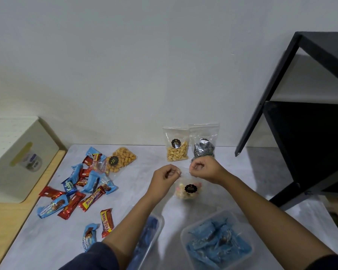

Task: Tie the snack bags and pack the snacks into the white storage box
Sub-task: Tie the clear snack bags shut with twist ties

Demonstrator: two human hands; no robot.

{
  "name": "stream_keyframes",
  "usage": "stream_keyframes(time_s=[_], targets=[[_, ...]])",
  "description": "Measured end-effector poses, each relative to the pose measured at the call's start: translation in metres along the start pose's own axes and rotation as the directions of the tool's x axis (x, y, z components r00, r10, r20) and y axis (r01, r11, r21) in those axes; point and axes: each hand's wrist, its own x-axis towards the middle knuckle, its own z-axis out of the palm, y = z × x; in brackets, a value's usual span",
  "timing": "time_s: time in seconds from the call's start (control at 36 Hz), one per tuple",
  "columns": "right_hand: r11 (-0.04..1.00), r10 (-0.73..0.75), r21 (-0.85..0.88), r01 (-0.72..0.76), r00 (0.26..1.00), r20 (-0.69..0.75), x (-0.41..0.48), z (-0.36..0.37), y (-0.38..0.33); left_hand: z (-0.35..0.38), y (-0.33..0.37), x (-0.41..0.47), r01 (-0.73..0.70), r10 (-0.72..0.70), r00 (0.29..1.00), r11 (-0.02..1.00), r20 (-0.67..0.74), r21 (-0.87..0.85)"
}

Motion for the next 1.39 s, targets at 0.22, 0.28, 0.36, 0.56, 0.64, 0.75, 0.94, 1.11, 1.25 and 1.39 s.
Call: stream_keyframes(time_s=[0.22,0.28,0.36,0.56,0.64,0.75,0.94,1.11,1.25,1.39], targets=[[0.999,0.000,-0.050,0.003,0.999,0.047,0.001,-0.003,-0.008,0.002,0.001,-0.003,0.012,-0.011,1.000,0.998,0.021,-0.064],[0.998,0.009,-0.063,-0.007,0.999,0.036,0.001,-0.002,-0.007,0.001,0.002,-0.003,0.022,-0.020,0.999,0.996,0.027,-0.082],[0.997,0.021,-0.071,-0.020,1.000,0.019,0.001,0.000,-0.008,0.001,0.002,-0.003,0.041,-0.036,0.998,0.995,0.046,-0.093],[0.996,0.032,-0.083,-0.030,0.999,0.026,-0.001,0.003,-0.010,-0.003,0.000,-0.002,0.074,-0.067,0.994,0.993,0.083,-0.092],[0.992,0.026,-0.123,-0.024,0.999,0.019,-0.001,0.005,-0.010,-0.003,0.000,-0.003,0.075,-0.068,0.994,0.994,0.088,-0.077],[0.985,0.025,-0.168,-0.024,1.000,0.006,0.001,0.006,-0.012,-0.003,0.001,-0.004,0.071,-0.065,0.995,0.994,0.075,-0.078],[0.984,0.029,-0.174,-0.031,0.999,-0.017,-0.002,0.006,-0.013,0.000,0.004,-0.005,0.067,-0.063,0.996,0.996,0.070,-0.060],[0.977,0.041,-0.207,-0.051,0.998,-0.052,-0.005,0.008,-0.014,0.002,0.007,-0.007,0.067,-0.065,0.996,0.997,0.059,-0.049],[0.984,0.047,-0.171,-0.048,0.999,-0.009,-0.006,0.009,-0.019,-0.001,0.005,-0.006,0.060,-0.060,0.996,0.998,0.060,0.003],[0.982,0.055,-0.183,-0.049,0.998,0.029,-0.006,0.009,-0.023,-0.003,0.006,-0.003,0.068,-0.069,0.996,0.997,0.054,0.031]])
